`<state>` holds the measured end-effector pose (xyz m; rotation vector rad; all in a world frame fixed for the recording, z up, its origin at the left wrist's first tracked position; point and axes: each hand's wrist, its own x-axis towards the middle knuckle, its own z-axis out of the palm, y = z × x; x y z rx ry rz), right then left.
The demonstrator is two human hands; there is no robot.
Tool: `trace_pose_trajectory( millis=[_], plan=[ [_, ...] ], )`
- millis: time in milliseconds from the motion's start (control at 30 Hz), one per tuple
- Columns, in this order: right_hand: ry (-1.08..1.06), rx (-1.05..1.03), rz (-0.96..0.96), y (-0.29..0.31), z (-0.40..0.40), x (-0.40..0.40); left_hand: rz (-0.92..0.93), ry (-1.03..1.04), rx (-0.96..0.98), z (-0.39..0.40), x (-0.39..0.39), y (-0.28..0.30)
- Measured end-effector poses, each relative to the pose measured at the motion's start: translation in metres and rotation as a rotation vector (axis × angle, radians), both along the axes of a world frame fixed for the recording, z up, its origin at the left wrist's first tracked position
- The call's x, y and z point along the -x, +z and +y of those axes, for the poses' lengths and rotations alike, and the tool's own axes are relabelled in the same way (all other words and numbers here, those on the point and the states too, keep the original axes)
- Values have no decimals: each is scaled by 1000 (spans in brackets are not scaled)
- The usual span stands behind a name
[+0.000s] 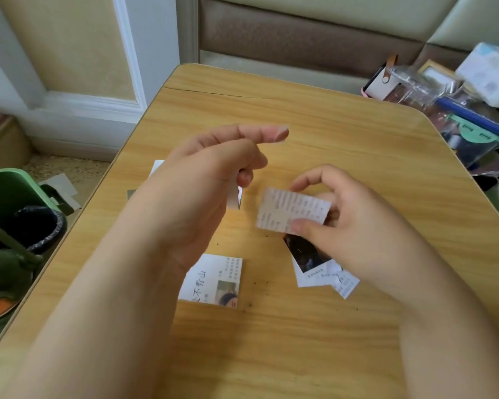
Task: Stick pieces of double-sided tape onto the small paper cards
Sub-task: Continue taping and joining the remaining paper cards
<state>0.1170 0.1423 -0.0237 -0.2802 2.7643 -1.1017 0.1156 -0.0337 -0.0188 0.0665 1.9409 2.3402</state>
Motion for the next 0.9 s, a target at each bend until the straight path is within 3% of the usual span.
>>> trace_pose_trajectory(
  millis=[233,333,500,667,900],
  plan=[
    [-75,91,-146,1,15,-50,40,-59,-29,11,-22,13],
    [-139,-112,-43,-19,17,-72,-7,-130,-83,16,-35,16],
    [-173,-222,297,-28,19,-85,-139,-241,-207,19,-51,20],
    [-171,126,546,6,18,-89,-150,-241,-141,15,-56,21],
    [-11,17,620,37,7,-77,-107,-214,15,14,-54,22]
  ],
)
